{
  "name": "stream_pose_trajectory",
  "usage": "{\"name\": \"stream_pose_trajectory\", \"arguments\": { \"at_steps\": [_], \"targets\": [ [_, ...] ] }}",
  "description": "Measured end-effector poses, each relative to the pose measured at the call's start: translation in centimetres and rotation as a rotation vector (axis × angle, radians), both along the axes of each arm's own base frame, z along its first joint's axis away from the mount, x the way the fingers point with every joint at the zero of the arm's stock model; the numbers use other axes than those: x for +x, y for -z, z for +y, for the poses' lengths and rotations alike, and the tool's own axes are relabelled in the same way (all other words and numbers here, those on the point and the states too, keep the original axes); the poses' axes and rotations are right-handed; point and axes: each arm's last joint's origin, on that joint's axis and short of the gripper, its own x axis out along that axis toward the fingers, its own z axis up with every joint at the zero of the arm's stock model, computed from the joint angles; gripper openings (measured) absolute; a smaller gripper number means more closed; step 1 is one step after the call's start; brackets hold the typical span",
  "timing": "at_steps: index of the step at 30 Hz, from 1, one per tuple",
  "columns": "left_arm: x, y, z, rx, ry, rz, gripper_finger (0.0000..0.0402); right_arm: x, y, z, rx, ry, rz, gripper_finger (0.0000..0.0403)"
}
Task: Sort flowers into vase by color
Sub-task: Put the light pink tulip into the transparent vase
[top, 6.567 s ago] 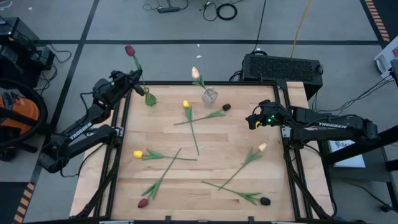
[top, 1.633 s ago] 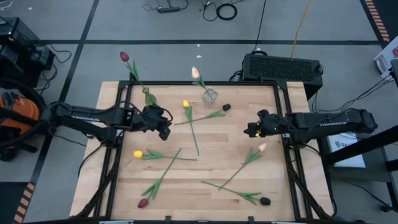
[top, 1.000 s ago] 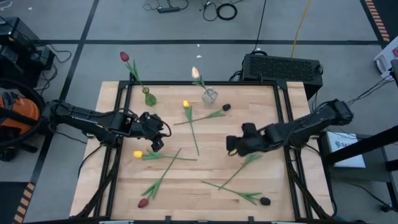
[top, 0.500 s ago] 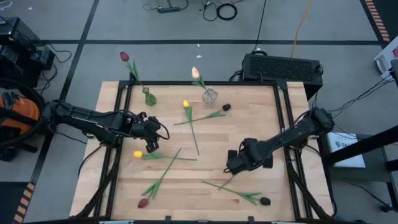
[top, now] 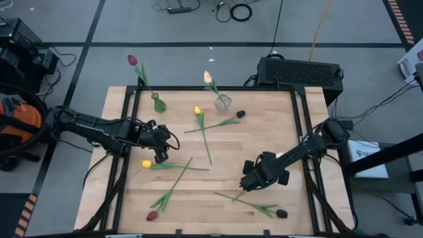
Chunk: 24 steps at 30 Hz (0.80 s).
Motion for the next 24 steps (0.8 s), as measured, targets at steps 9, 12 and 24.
{"name": "stream_pose_trajectory", "arguments": {
  "at_steps": [9,12,24],
  "targets": [
    [0.0,0.0,0.0,-0.003,0.0,0.0,0.0155,-0.5,3.8,-1.3,0.037,0.034,-0.103,0.0184],
    [0.0,0.0,-0.1,-0.022,0.01,0.003,0.0155,-0.8,4.6,-1.5,0.046,0.026,-0.118,0.0174],
    [0.0,0.0,0.0,-0.003,0.0,-0.003,0.0155,0.1,3.6,-1.4,-0.052,-0.136,-0.193,0.0014]
  ]
}}
